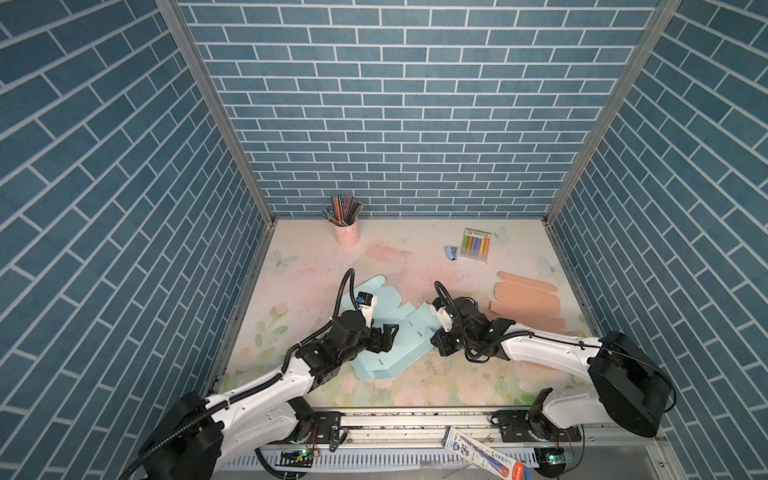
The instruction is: Fold the paper box
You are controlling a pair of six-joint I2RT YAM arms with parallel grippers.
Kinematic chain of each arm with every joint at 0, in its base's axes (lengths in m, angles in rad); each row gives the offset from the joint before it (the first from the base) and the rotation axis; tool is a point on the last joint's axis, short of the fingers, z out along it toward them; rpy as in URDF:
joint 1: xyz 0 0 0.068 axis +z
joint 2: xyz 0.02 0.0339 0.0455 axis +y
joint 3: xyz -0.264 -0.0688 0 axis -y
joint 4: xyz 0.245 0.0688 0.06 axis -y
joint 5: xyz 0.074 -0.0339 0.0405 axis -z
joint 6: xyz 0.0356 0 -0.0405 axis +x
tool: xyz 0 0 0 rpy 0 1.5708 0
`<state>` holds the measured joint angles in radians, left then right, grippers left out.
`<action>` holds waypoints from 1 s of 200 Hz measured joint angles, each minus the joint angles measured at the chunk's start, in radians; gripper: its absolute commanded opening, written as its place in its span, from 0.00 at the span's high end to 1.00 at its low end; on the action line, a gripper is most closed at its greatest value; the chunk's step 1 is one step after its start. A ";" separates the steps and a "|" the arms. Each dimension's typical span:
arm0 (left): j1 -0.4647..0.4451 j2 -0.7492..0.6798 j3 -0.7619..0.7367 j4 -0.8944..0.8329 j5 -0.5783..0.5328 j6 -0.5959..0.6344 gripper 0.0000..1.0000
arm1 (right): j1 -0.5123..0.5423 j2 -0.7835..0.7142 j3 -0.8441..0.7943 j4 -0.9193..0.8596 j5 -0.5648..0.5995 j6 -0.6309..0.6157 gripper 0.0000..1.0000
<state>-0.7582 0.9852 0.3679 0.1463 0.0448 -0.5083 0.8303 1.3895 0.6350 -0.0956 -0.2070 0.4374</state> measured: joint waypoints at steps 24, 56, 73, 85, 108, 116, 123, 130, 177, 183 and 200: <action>0.000 -0.005 -0.001 -0.002 -0.002 0.000 0.12 | -0.075 0.027 0.047 -0.007 -0.026 -0.048 0.88; 0.000 -0.028 -0.007 -0.016 -0.016 0.000 0.12 | -0.147 0.127 0.150 -0.002 -0.049 -0.098 0.81; 0.000 -0.032 -0.010 -0.021 -0.023 0.000 0.12 | -0.167 0.151 0.163 0.000 -0.061 -0.106 0.70; 0.000 -0.032 -0.013 -0.021 -0.025 0.000 0.12 | -0.171 0.146 0.158 -0.003 -0.071 -0.105 0.59; 0.000 -0.032 -0.024 -0.022 -0.026 0.000 0.12 | -0.166 0.061 0.100 0.014 -0.082 -0.060 0.39; 0.001 -0.032 -0.026 -0.022 -0.026 0.002 0.12 | -0.163 0.003 0.060 0.018 -0.083 -0.041 0.36; 0.003 -0.031 -0.026 -0.022 -0.026 0.004 0.12 | -0.158 -0.051 0.029 0.017 -0.085 -0.025 0.34; 0.008 -0.029 -0.026 -0.022 -0.024 0.008 0.12 | -0.153 -0.090 0.007 0.020 -0.086 -0.011 0.34; 0.098 0.016 -0.023 -0.063 0.001 0.037 0.12 | -0.049 -0.296 -0.149 0.083 -0.099 0.154 0.30; 0.111 0.021 -0.023 -0.076 0.000 0.037 0.12 | -0.036 -0.296 -0.165 0.098 -0.104 0.176 0.30; 0.138 0.025 -0.023 -0.107 -0.001 0.034 0.12 | -0.008 -0.291 -0.211 0.139 -0.120 0.231 0.28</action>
<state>-0.6197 1.0103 0.3454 0.0395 0.0437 -0.4744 0.8223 1.0985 0.4240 0.0433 -0.3271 0.6682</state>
